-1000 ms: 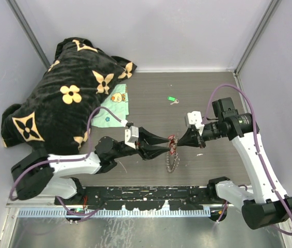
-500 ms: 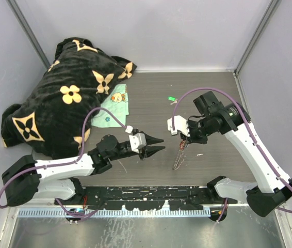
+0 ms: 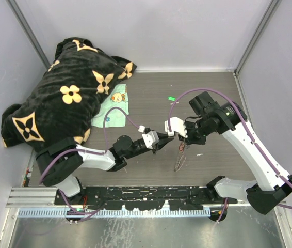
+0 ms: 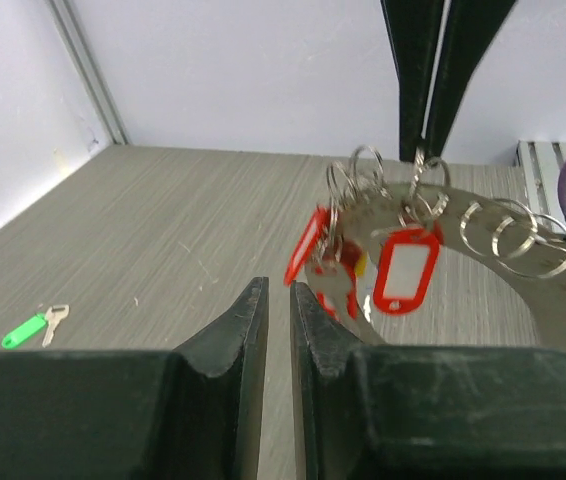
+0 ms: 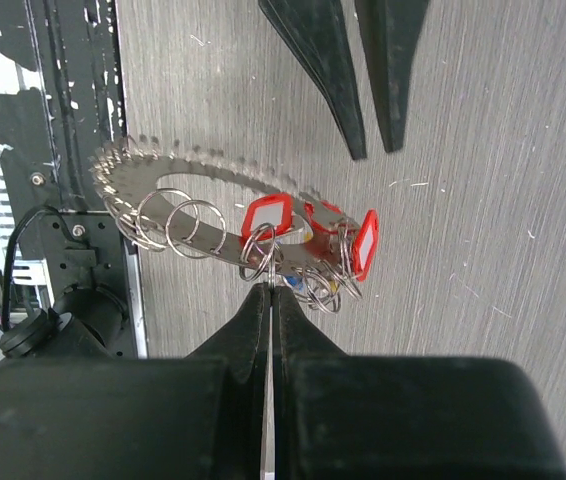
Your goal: Remove the keys from the keyring
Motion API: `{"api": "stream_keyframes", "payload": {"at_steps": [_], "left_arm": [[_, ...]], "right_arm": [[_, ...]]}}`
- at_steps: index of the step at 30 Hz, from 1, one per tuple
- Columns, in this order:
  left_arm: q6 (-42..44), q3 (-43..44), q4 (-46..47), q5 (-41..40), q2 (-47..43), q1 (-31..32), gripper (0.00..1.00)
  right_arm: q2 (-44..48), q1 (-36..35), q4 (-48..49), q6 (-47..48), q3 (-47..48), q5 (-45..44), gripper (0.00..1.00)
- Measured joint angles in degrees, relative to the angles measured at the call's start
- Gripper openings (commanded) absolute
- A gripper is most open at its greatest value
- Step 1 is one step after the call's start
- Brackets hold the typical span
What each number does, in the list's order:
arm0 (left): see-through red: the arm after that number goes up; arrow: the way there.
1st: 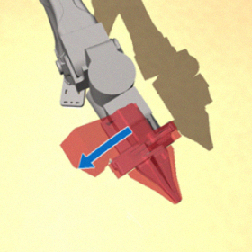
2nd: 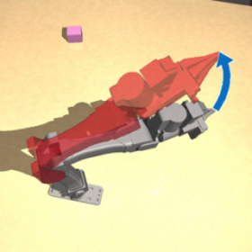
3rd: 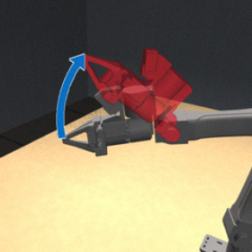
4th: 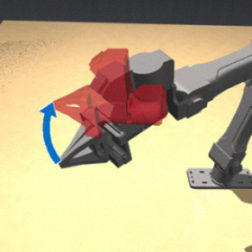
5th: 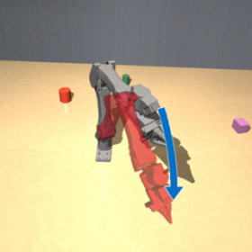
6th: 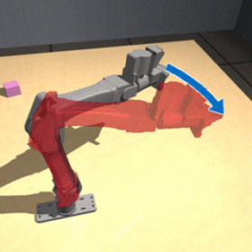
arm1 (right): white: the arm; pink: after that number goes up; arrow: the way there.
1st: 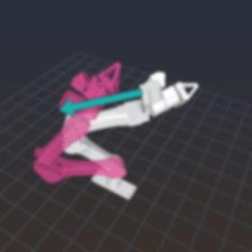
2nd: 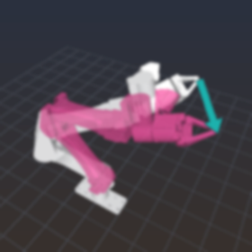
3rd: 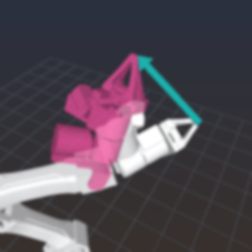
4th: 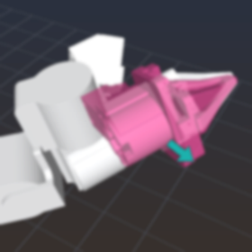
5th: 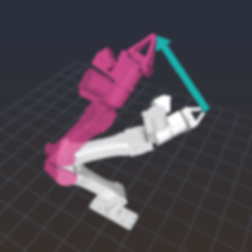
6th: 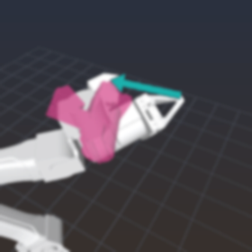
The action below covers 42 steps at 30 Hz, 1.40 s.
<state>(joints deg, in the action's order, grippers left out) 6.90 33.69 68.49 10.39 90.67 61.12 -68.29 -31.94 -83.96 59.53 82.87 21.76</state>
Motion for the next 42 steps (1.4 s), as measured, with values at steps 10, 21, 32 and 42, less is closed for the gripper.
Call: {"api": "stream_keyframes", "payload": {"at_steps": [10,21,32,42], "left_arm": [[-4.2,3.5,7.7,2.0,3.4,0.4,0.17],[-6.1,3.6,8.8,5.0,3.6,3.1,0.20],[-6.1,3.2,8.9,5.0,3.6,3.6,0.23],[-6.2,1.5,9.2,5.0,3.4,4.0,0.27]], "right_arm": [[0.0,-0.2,-0.1,0.0,0.0,1.4,0.01],[0.0,-0.2,-0.3,0.0,0.0,2.6,0.01],[0.2,-0.3,-0.9,-0.3,0.0,3.0,0.01],[0.4,-0.3,-0.9,-0.4,0.0,3.0,0.01]]}}
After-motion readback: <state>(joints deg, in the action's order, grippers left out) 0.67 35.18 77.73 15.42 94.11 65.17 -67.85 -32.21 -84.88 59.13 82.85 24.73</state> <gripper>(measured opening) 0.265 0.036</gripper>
